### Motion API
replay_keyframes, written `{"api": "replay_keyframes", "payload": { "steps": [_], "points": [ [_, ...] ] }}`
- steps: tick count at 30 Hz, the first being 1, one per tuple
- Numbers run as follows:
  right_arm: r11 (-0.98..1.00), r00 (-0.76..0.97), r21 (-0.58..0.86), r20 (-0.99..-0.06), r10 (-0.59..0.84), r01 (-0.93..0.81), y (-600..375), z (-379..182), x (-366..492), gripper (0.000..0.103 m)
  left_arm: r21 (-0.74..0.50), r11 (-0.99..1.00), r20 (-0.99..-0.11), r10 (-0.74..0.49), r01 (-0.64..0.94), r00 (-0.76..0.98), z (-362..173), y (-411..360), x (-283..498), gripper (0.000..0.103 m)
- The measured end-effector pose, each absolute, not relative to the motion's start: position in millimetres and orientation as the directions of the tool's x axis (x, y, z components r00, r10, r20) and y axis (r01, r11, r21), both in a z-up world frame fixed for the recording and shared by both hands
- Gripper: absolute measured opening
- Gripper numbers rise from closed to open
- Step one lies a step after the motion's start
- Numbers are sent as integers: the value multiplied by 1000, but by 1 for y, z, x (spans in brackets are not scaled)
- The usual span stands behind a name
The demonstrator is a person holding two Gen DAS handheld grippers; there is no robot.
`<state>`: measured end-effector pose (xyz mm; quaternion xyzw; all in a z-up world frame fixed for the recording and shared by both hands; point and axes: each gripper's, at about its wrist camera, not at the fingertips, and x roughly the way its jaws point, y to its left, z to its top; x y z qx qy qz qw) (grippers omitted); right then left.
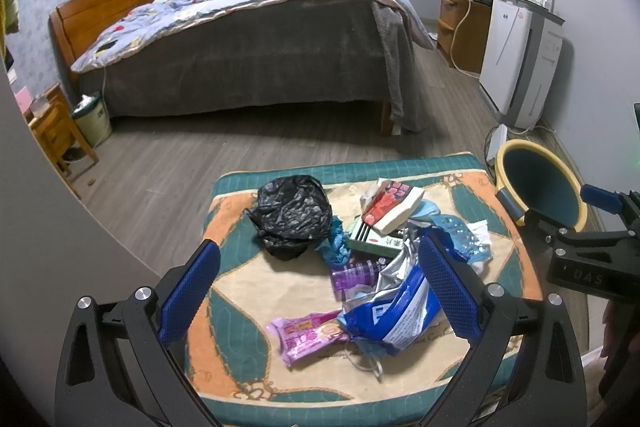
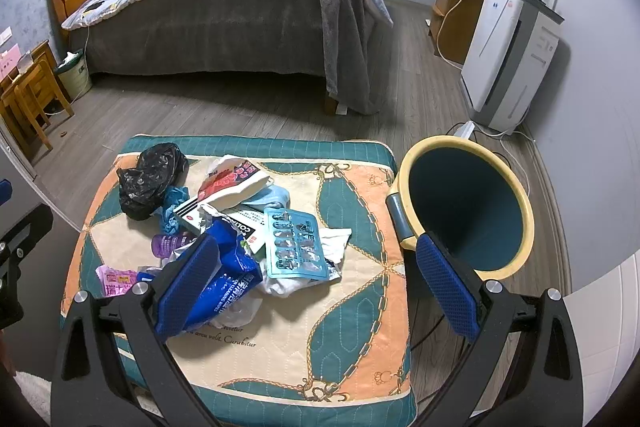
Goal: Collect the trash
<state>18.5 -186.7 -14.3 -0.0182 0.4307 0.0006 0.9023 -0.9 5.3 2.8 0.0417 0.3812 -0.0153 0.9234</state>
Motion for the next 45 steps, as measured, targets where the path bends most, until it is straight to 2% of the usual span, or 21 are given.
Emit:
{"api": "replay_keyframes", "payload": {
  "steps": [33, 38, 40, 42, 45],
  "points": [
    [1000, 631, -12, -776, 3, -19, -187, -13, 28, 97, 70, 995, -712, -1, 73, 703, -2, 13, 0, 98],
    [1000, 650, -13, -760, 8, -27, -187, -6, 50, 97, 65, 996, -701, 7, 54, 713, -2, 25, 18, 98],
    [999, 637, -9, -771, 22, -44, -186, -10, 63, 97, 96, 995, -704, 42, 36, 709, -5, 31, 33, 98],
    [999, 623, 8, -781, 39, -53, -187, -16, 76, 97, 77, 996, -729, 23, 49, 684, -9, 38, 46, 98],
    [1000, 596, 4, -803, 13, -16, -189, -30, 96, 97, 118, 993, -736, 78, 14, 672, -19, 52, 68, 98]
  ]
}}
